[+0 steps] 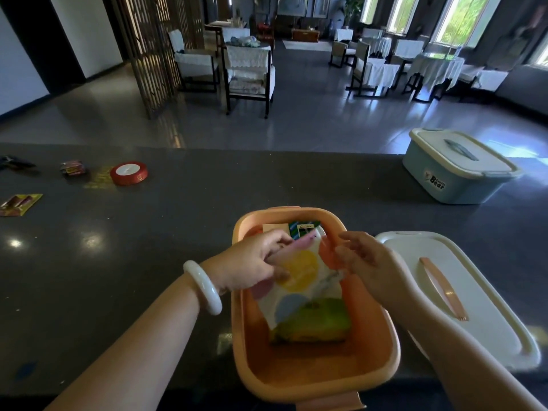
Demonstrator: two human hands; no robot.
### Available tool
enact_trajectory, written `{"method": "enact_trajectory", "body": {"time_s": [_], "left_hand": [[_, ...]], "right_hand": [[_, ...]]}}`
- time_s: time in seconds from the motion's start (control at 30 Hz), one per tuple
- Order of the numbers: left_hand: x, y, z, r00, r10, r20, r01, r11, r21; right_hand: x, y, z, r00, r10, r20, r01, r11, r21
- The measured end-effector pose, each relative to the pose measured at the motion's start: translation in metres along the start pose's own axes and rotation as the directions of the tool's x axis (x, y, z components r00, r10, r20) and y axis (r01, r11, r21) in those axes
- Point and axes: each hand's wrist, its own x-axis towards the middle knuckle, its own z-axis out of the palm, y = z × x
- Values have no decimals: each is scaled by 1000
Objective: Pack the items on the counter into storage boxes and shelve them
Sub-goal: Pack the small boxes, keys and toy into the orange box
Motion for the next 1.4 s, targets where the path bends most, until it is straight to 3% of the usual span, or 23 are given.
{"method": "enact_trajectory", "body": {"time_s": [0.07,0.17,0.27,0.4,0.5,0.63,0.7,0.83,1.07,1.23,1.4], "left_hand": [[3,2,4,997,-28,72,31,999,-33],[6,1,13,998,-27,52,29,999,-28],[6,2,20,999,-18,-47,28,977,212],[0,-2,31,999,39,-15,-31,928,371],[-2,-7,39,995,89,-51,-44,821,569],[-2,-10,44,994,83,-77,-11,751,660],[-2,-11,44,995,63,-73,-1,760,650],[-4,-14,44,998,49,-44,-10,776,630],[-5,-14,48,996,84,4,-63,712,700],[-6,-13,53,996,81,-24,-31,615,788],[-7,-14,58,993,108,-47,2,385,923]], "right_hand": [[5,1,0,997,48,63,-52,997,54],[7,5,2,983,125,137,-141,984,112],[6,9,1,969,202,145,-221,967,128],[3,9,2,964,249,91,-259,958,121],[3,6,4,962,269,48,-273,957,101],[2,2,3,955,288,71,-290,957,17],[0,-3,2,962,267,55,-261,960,-96],[-1,-8,-3,985,85,-148,-128,942,-310],[9,7,0,976,36,-213,-112,928,-356],[15,20,14,994,19,-107,-55,936,-347],[16,26,15,996,79,40,-62,946,-317]]}}
